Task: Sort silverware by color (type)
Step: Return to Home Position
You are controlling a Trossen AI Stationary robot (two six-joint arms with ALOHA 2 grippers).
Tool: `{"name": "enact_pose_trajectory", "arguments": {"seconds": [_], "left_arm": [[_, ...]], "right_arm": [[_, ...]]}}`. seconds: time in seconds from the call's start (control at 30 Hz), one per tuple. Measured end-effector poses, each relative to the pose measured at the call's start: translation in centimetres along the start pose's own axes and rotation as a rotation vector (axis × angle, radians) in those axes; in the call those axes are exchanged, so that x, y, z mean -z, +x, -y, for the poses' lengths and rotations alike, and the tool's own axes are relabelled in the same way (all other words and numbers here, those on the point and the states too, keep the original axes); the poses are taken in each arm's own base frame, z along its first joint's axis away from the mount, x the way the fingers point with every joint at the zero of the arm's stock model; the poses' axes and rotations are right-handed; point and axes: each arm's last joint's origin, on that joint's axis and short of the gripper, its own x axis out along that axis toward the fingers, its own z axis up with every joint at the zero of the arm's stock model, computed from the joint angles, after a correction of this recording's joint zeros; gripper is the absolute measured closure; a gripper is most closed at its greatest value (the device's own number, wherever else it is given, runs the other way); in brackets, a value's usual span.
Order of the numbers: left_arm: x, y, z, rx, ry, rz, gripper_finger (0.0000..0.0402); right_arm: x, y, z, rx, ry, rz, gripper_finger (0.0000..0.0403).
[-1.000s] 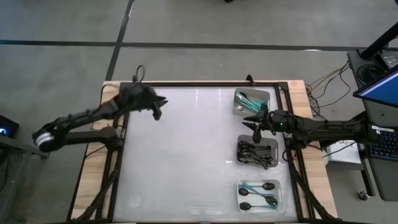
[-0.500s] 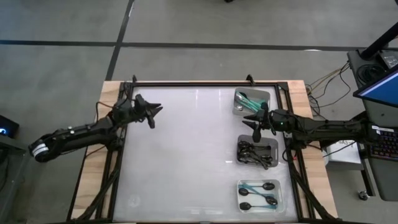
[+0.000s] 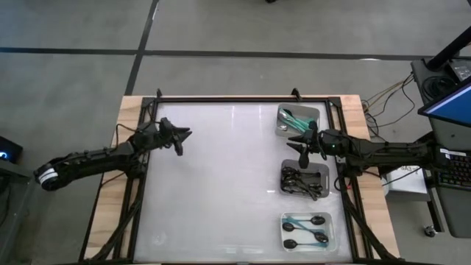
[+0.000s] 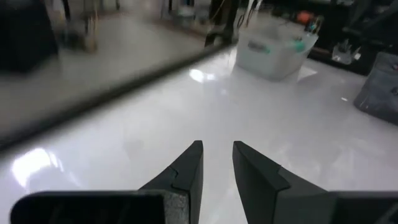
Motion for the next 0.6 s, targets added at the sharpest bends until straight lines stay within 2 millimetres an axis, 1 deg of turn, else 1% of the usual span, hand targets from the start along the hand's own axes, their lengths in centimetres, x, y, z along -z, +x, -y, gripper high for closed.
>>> {"name": "enact_pose_trajectory", "arguments": {"seconds": [0.17, 0.23, 0.3, 0.4, 0.53, 0.6], "left_arm": [[1.8, -0.1, -0.2, -0.038, -0.254, -0.178, 0.0331], [2.4, -0.1, -0.2, -0.057, -0.3, -0.239, 0.0331], [2.5, -0.1, -0.3, -0.069, -0.309, -0.252, 0.0331], [1.9, 0.1, -0.5, -0.168, -0.267, -0.199, 0.0331], [0.1, 0.3, -1.0, -0.366, -0.194, -0.104, 0.0331], [-0.9, 0.4, -1.1, -0.427, -0.187, -0.066, 0.0331]], "right_arm": [[0.0, 0.0, 0.0, 0.0, 0.0, 0.0, 0.0312], [0.0, 0.0, 0.0, 0.0, 0.0, 0.0, 0.0315], [0.0, 0.0, 0.0, 0.0, 0.0, 0.0, 0.0318], [0.0, 0.0, 0.0, 0.0, 0.0, 0.001, 0.0319], [0.0, 0.0, 0.0, 0.0, 0.0, 0.001, 0.0315], [0.0, 0.0, 0.0, 0.0, 0.0, 0.0, 0.0313]]}}
